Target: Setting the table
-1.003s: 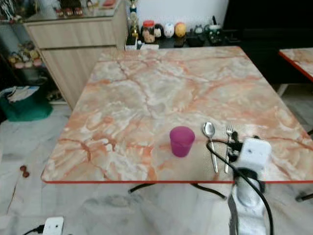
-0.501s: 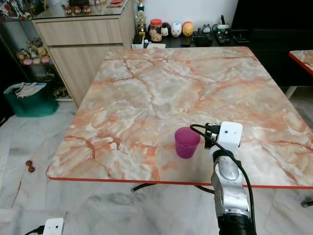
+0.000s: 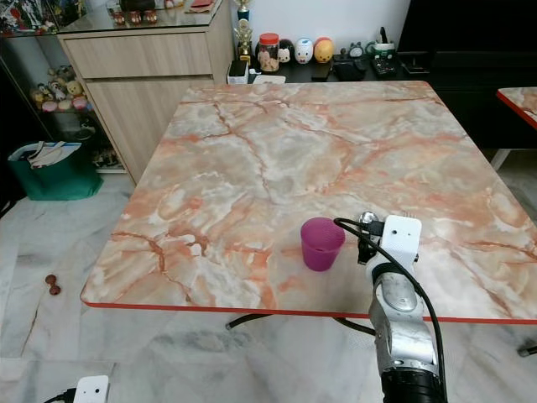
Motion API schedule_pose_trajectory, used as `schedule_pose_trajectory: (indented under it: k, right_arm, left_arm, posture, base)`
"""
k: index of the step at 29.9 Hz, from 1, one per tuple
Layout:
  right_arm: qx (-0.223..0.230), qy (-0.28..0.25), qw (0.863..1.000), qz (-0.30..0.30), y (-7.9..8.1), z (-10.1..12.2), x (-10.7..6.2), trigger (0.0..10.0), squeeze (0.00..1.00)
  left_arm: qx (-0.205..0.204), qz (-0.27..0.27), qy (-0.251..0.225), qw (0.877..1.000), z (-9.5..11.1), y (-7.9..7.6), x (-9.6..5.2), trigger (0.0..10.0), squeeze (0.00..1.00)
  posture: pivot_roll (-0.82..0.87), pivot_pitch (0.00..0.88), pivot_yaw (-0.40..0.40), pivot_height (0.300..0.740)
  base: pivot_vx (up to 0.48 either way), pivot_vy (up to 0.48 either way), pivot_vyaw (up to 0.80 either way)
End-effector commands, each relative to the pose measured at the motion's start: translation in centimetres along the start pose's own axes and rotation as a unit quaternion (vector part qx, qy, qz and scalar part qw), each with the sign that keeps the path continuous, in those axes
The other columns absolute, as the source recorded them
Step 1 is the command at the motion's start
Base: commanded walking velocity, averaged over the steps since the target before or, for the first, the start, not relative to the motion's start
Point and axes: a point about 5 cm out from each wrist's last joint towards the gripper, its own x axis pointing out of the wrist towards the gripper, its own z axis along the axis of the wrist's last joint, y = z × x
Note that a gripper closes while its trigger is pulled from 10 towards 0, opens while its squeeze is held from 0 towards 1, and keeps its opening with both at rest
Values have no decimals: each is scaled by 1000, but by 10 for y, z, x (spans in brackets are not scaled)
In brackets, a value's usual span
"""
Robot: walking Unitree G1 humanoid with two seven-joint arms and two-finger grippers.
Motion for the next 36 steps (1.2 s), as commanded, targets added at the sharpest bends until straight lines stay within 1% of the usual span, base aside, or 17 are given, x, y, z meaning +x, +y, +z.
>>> schedule_pose_trajectory:
  k: [1, 6, 11, 14, 19, 23, 29, 36]
  right_arm:
    - [-5, 17, 1000, 5, -2, -5, 1, 10000, 0]
    - [3, 29, 999, 17, -1, -6, 1, 10000, 0]
    - [-1, 27, 999, 33, 2, -6, 2, 10000, 0]
    - [15, 27, 999, 42, 5, -4, 5, 10000, 0]
    - [13, 29, 999, 43, 6, -4, 7, 10000, 0]
    - [10, 41, 999, 23, 1, -7, 11, 10000, 0]
    - [11, 40, 999, 27, 1, -6, 13, 10000, 0]
    - [10, 40, 999, 35, 5, -4, 19, 10000, 0]
  left_arm:
    - [8, 2, -2, 1000, 1, 2, 0, 10000, 0]
    - [8, 2, -6, 1000, 3, 1, 1, 10000, 0]
    - [9, 1, -7, 1000, 3, 0, 1, 10000, 0]
    - [10, 1, -7, 1000, 3, -1, 1, 10000, 0]
    - [9, 2, -5, 1000, 2, 0, 1, 10000, 0]
    - [10, 3, 4, 1000, -2, 1, 0, 10000, 0]
    - [10, 3, 7, 1000, -3, 0, -1, 10000, 0]
    - [9, 5, 16, 1000, -6, 2, -1, 10000, 0]
  posture:
    - [-105, 0, 46, 732]
    - [-107, 0, 47, 732]
    - [-105, 0, 46, 732]
    - [-101, 0, 43, 732]
    - [-99, 0, 41, 732]
    - [-97, 0, 40, 732]
    - [-94, 0, 36, 732]
    - [-90, 0, 34, 732]
  base:
    - [0, 0, 0]
    - [0, 0, 0]
    - [0, 0, 0]
    - [0, 0, 0]
    - [0, 0, 0]
    - [0, 0, 0]
    - [0, 0, 0]
    - [0, 0, 0]
